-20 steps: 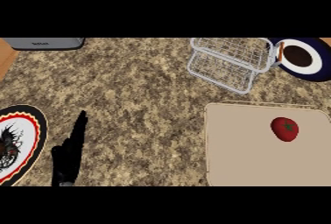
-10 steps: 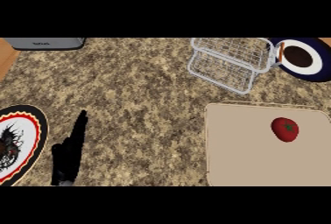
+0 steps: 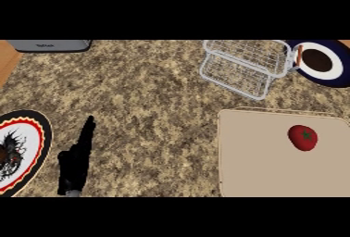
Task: Pick the tomato from the tray and place it in the tiered basket
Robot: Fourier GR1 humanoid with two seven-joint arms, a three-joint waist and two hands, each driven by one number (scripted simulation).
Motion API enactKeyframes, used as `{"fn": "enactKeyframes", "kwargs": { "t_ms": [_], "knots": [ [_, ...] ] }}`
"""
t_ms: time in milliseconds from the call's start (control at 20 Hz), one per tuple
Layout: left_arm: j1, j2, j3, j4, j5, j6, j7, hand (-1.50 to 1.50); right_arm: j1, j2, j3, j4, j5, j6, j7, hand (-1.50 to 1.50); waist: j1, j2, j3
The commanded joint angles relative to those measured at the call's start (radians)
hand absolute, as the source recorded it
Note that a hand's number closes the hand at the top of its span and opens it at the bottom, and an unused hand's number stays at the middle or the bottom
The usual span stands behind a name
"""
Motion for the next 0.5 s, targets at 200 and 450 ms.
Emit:
{"fn": "enactKeyframes", "kwargs": {
  "t_ms": [200,450],
  "knots": [
    [0.021,-0.058,-0.015,0.076,-0.024,-0.005,-0.02,0.0,-0.062,0.056,0.161,-0.022,0.223,0.033,0.2,-1.5,0.014,0.01,-0.006],
    [-0.01,-0.049,0.021,0.096,-0.028,-0.034,-0.002,0.0,-0.139,0.12,0.187,0.068,0.27,0.114,0.218,-1.5,0.014,0.01,-0.006]
  ]
}}
